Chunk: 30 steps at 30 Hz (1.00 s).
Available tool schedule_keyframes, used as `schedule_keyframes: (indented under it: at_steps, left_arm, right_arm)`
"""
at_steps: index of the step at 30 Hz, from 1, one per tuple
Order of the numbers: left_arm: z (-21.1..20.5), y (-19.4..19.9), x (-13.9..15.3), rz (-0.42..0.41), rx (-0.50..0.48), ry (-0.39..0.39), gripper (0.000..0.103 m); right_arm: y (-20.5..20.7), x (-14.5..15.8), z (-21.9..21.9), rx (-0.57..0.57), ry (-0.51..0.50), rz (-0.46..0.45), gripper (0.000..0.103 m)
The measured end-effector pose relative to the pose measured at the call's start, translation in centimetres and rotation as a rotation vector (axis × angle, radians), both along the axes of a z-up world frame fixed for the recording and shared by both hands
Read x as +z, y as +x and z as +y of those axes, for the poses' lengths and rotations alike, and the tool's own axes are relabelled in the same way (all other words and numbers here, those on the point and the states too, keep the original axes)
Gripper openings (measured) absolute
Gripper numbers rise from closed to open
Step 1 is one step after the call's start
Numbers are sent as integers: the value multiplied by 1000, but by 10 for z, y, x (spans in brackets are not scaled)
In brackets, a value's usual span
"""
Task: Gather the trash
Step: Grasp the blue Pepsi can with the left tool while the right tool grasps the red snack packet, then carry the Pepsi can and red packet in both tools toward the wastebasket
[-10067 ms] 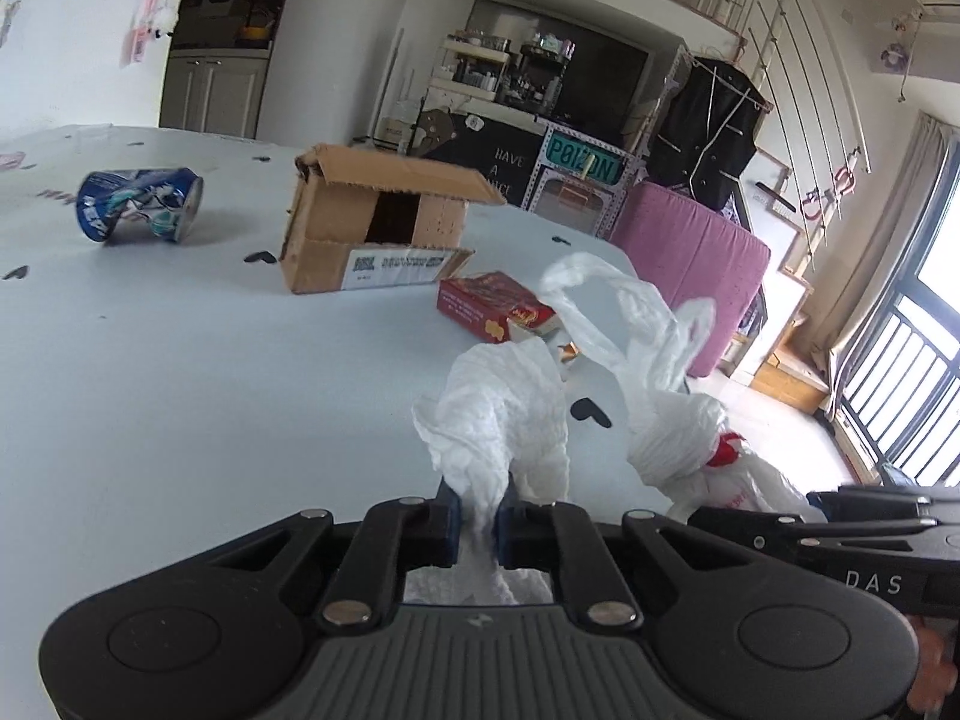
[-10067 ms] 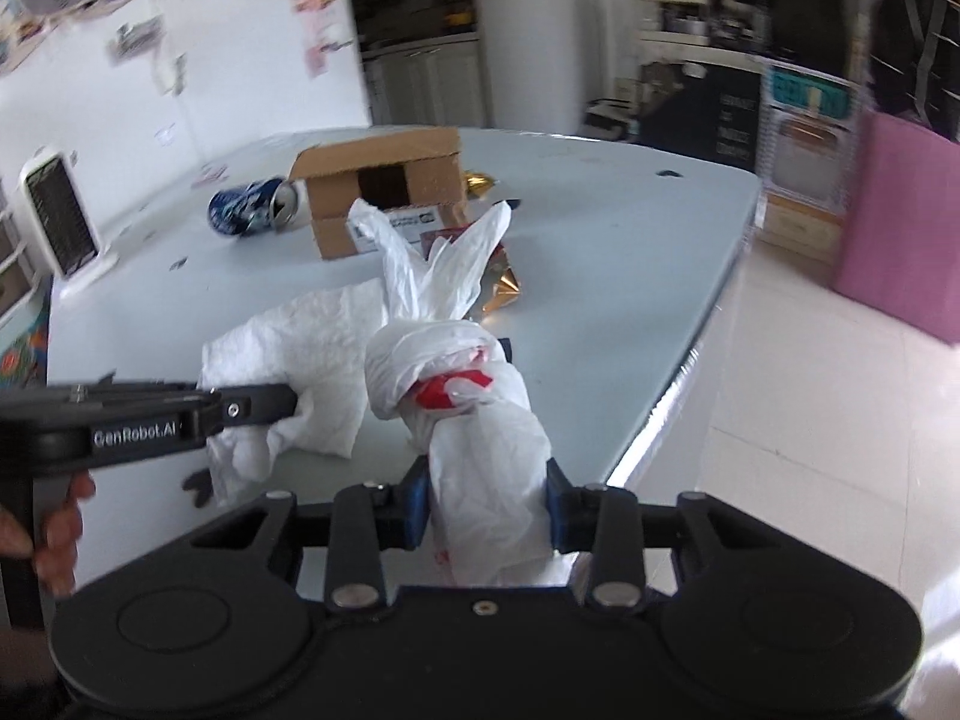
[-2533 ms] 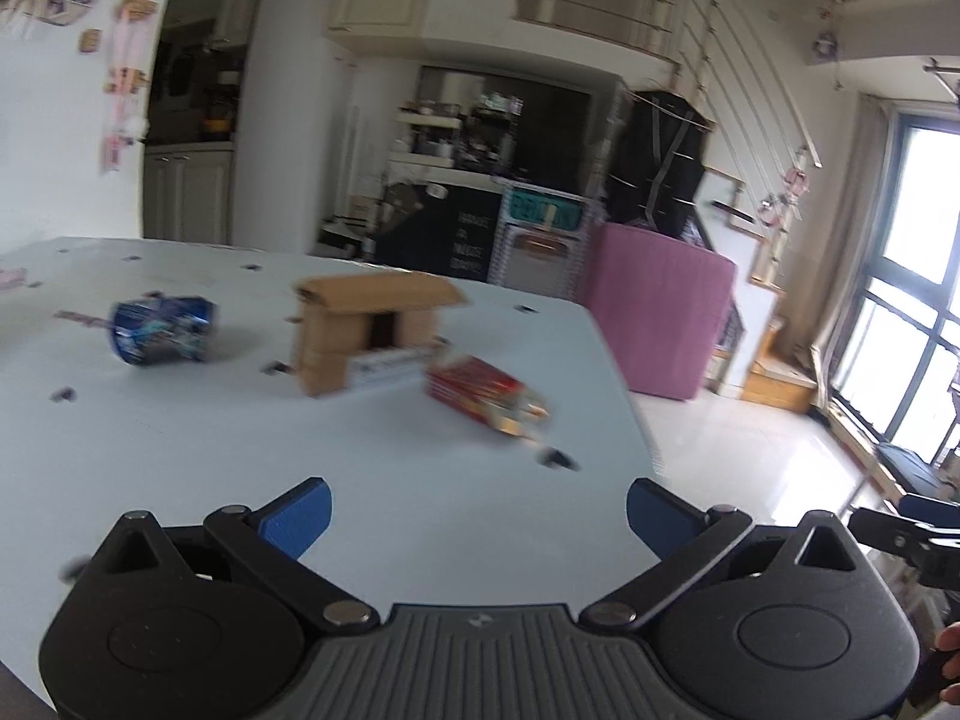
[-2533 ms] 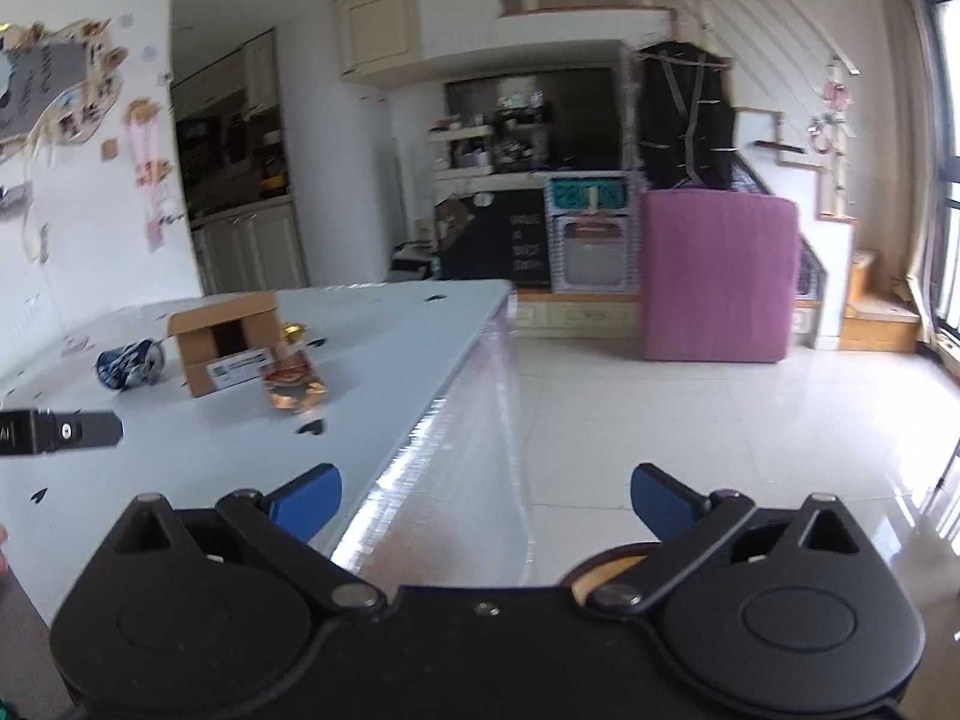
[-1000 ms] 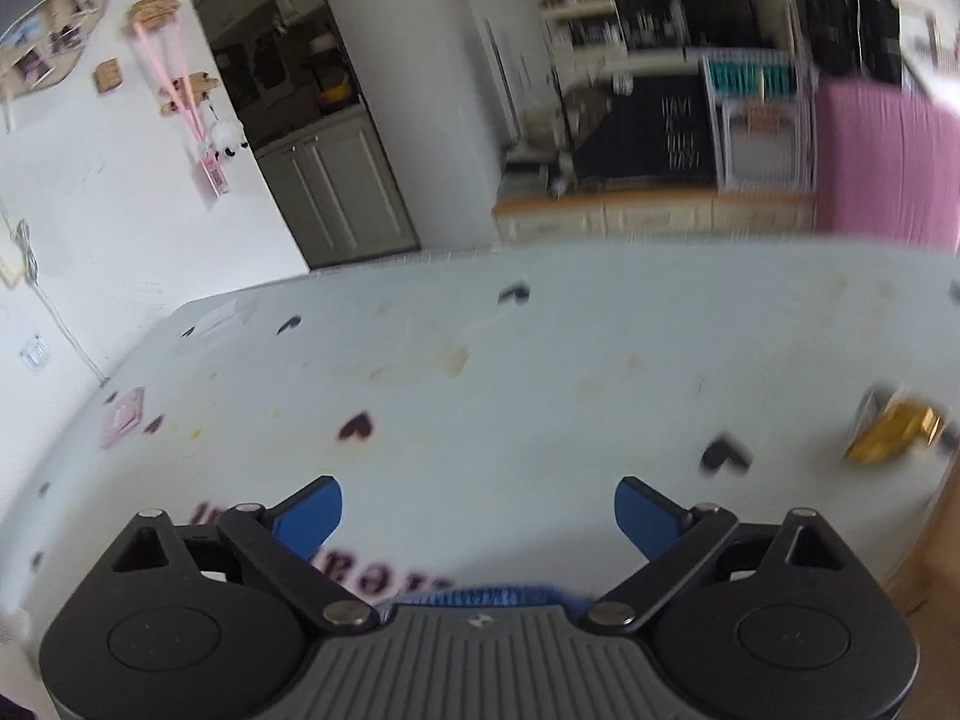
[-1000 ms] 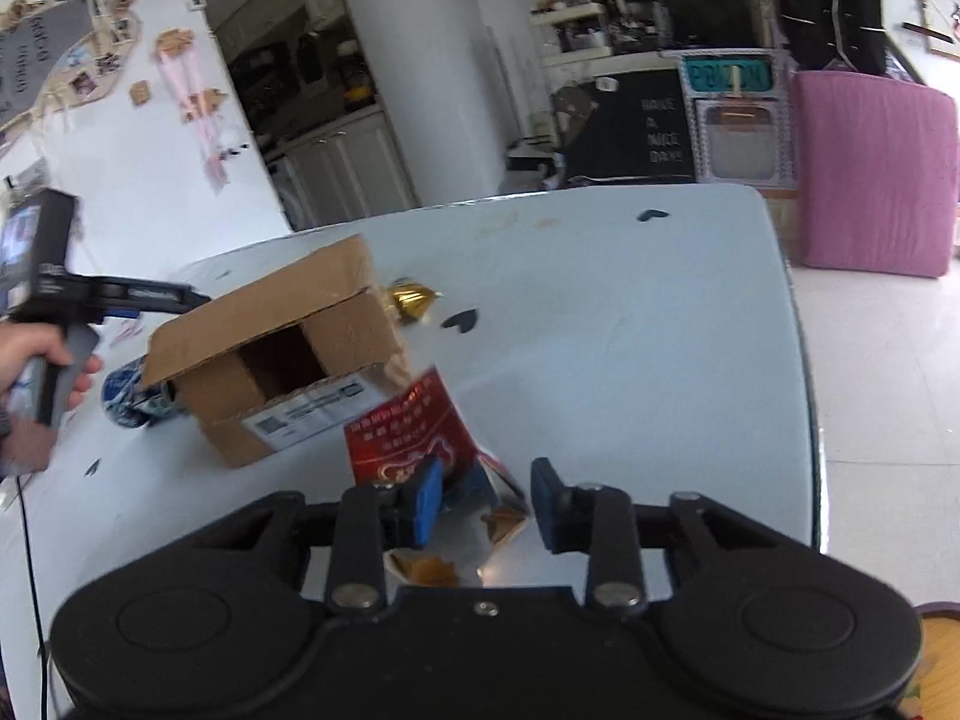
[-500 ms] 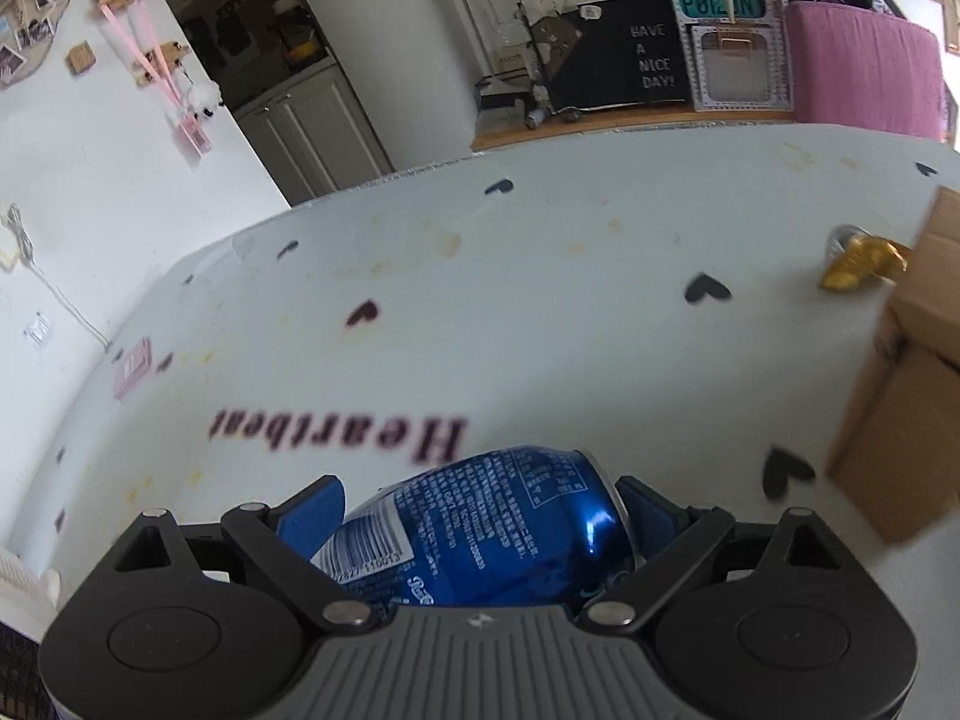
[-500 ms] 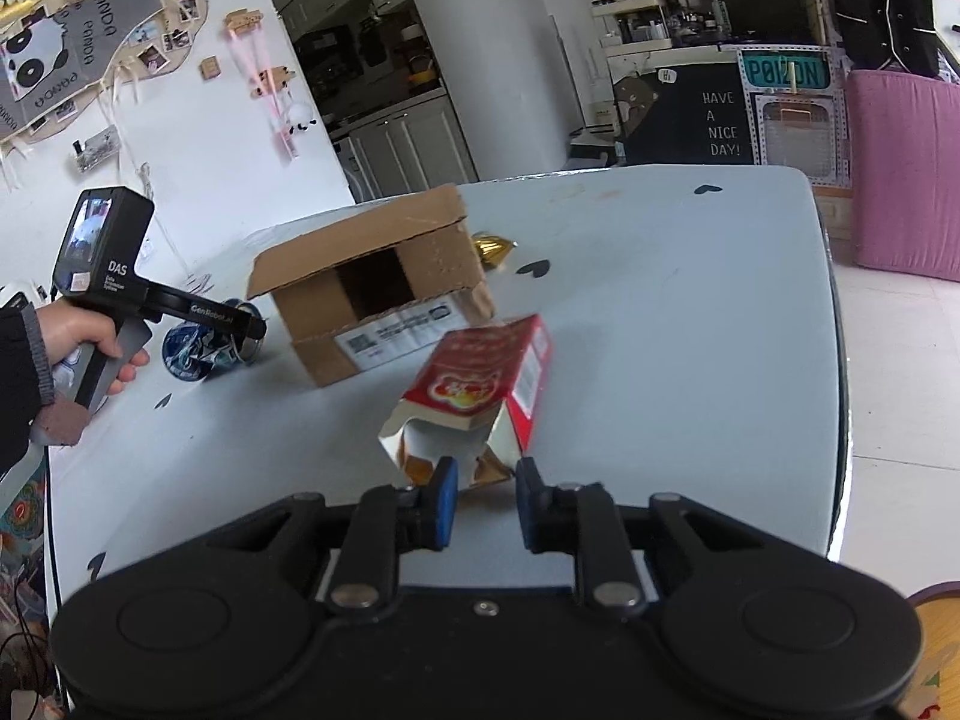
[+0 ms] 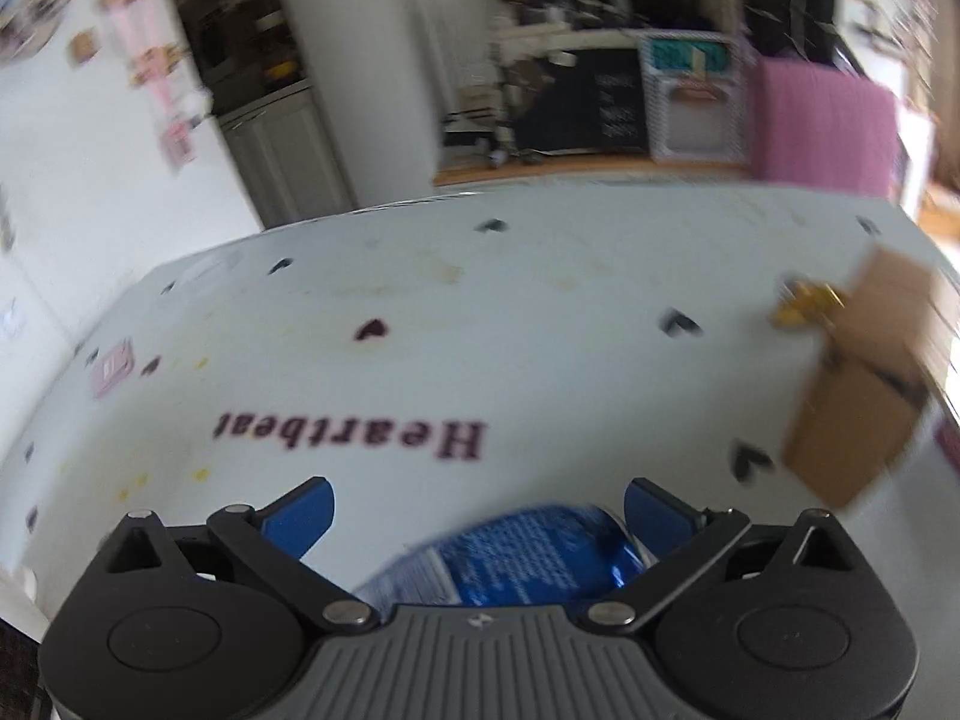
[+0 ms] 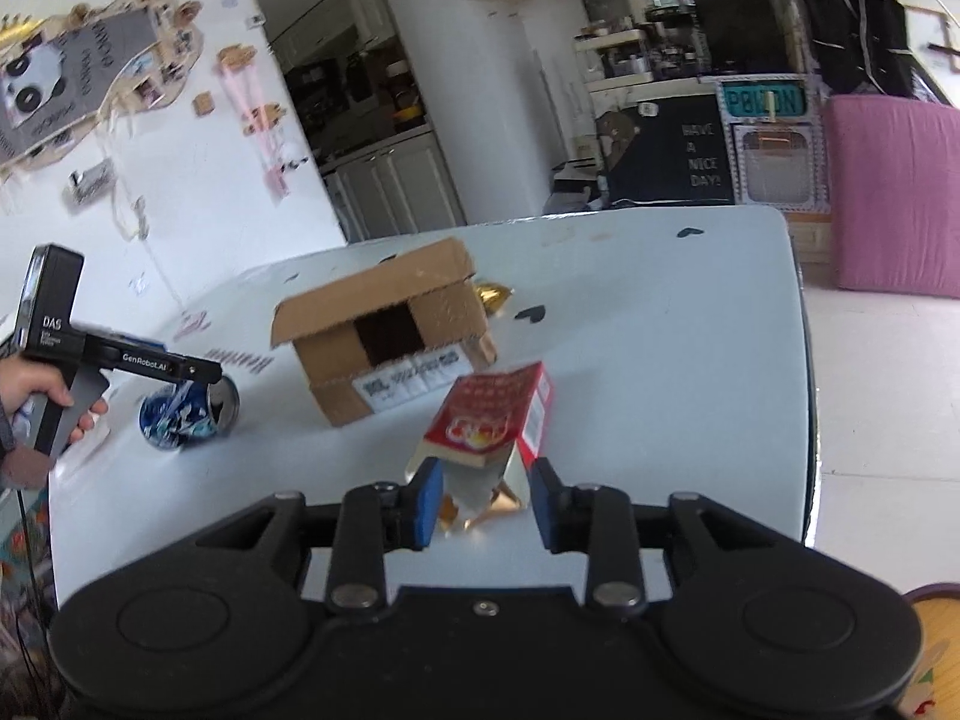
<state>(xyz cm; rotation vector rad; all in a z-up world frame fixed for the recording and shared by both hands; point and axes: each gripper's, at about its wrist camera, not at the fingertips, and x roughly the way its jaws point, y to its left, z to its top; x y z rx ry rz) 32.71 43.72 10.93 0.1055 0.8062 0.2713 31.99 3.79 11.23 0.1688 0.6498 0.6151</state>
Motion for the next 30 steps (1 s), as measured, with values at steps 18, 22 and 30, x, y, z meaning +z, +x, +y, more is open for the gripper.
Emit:
schedule_keyframes:
  at_steps: [18,22,30]
  left_arm:
    - [42,-13,-37,140,-16,-489,93]
    - [26,-33,-37,180,-95,-517,94]
    - [-9,-57,-39,249,-234,-499,94]
  right_arm:
    - [34,-11,62,-48,-60,49,91]
    - [40,-19,80,-76,-134,18,91]
    - [38,-21,90,-84,-195,-18,54]
